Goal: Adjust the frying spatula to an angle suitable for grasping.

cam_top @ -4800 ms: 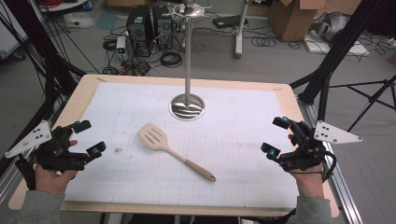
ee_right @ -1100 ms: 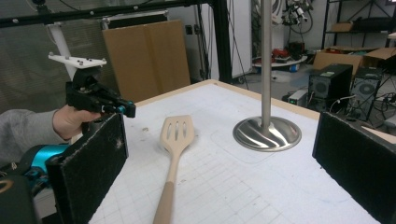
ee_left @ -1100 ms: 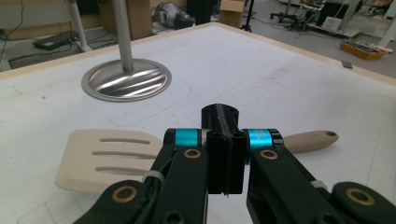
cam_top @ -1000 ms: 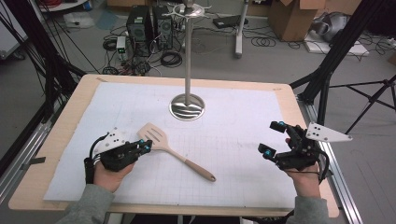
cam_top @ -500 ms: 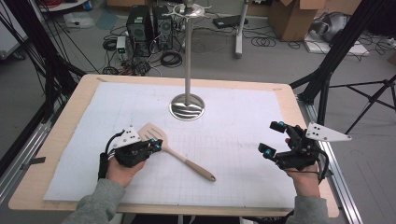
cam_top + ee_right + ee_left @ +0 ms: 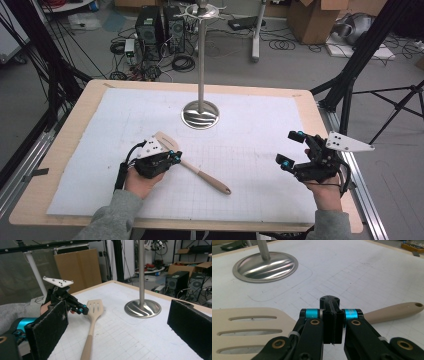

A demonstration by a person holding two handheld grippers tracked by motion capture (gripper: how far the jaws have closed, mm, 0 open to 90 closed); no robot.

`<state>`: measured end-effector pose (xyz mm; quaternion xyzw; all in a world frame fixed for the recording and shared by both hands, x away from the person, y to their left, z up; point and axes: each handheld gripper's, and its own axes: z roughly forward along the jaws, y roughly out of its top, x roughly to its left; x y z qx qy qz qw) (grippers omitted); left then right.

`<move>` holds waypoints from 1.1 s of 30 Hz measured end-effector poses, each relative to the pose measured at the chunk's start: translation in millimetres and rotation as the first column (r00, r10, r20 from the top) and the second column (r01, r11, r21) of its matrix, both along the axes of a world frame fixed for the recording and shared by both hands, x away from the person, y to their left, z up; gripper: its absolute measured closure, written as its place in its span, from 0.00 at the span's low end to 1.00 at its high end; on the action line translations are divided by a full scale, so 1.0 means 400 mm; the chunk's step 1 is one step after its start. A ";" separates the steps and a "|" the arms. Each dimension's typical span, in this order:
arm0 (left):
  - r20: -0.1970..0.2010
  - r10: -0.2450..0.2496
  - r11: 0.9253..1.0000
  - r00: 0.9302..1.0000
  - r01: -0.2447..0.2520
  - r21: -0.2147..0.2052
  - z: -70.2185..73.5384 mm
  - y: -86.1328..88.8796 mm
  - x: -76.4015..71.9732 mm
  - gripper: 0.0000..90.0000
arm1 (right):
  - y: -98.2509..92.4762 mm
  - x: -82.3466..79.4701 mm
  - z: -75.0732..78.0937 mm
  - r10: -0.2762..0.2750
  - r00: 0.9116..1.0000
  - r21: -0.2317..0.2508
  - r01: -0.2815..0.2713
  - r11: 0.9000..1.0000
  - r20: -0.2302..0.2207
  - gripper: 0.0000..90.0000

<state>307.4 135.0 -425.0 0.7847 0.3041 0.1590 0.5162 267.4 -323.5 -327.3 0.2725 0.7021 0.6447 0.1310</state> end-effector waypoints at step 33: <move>-0.077 0.022 0.992 0.997 -0.013 0.127 -0.056 -0.068 0.047 1.00 | -0.002 -0.002 -0.004 0.001 1.000 -0.002 -0.001 1.000 0.000 0.02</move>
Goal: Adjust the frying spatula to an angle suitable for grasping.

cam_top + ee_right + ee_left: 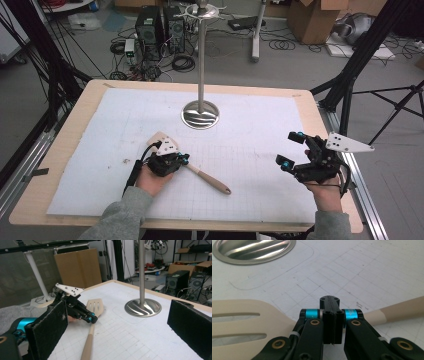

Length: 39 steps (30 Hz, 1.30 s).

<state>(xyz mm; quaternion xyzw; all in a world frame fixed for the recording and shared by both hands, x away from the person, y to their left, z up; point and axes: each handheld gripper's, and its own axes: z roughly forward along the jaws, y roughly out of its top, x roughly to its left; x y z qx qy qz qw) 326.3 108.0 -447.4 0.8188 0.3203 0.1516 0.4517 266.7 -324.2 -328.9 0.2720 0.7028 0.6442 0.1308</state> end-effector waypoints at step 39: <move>-0.021 0.015 0.998 1.000 -0.014 0.057 0.008 0.031 0.008 1.00 | -0.017 -0.004 -0.006 -0.008 1.000 0.009 0.008 1.000 -0.007 0.02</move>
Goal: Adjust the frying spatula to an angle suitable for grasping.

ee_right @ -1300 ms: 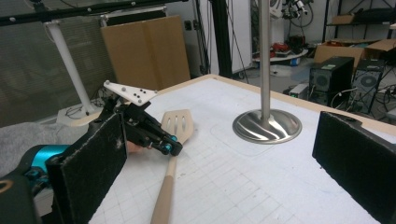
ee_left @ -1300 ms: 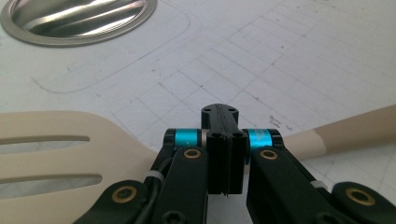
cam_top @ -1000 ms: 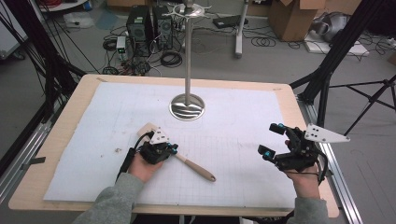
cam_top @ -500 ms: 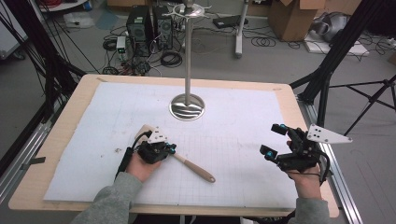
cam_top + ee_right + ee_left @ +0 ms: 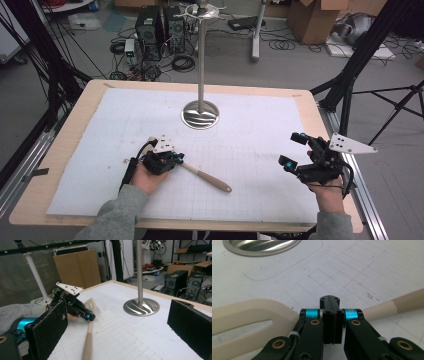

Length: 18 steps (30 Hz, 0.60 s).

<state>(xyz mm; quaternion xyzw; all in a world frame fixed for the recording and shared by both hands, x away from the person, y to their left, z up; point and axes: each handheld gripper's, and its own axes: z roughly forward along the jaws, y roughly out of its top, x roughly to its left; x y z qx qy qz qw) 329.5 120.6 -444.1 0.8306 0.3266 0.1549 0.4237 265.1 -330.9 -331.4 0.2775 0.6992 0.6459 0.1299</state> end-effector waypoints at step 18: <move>-0.015 0.063 0.998 0.998 -0.063 0.021 -0.008 0.049 0.001 1.00 | 0.005 0.010 -0.002 0.005 1.000 0.001 -0.005 1.000 -0.001 0.02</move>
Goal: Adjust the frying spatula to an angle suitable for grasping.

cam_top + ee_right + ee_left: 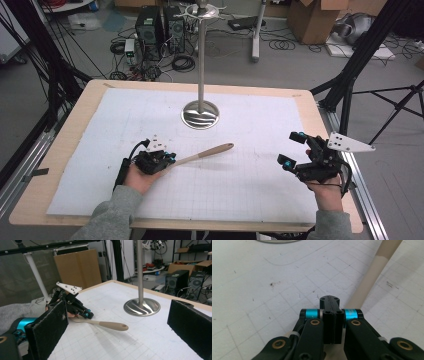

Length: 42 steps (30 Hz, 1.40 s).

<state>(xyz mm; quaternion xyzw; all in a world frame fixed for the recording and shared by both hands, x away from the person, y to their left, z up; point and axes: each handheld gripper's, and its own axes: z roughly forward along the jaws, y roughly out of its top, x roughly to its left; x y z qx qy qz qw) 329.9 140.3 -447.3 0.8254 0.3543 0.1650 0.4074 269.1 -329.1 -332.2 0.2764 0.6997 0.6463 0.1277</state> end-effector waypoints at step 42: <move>-0.040 0.006 1.000 0.999 -0.005 0.020 0.027 -0.065 -0.003 1.00 | -0.012 -0.012 -0.004 -0.012 1.000 0.011 0.013 1.000 -0.006 0.02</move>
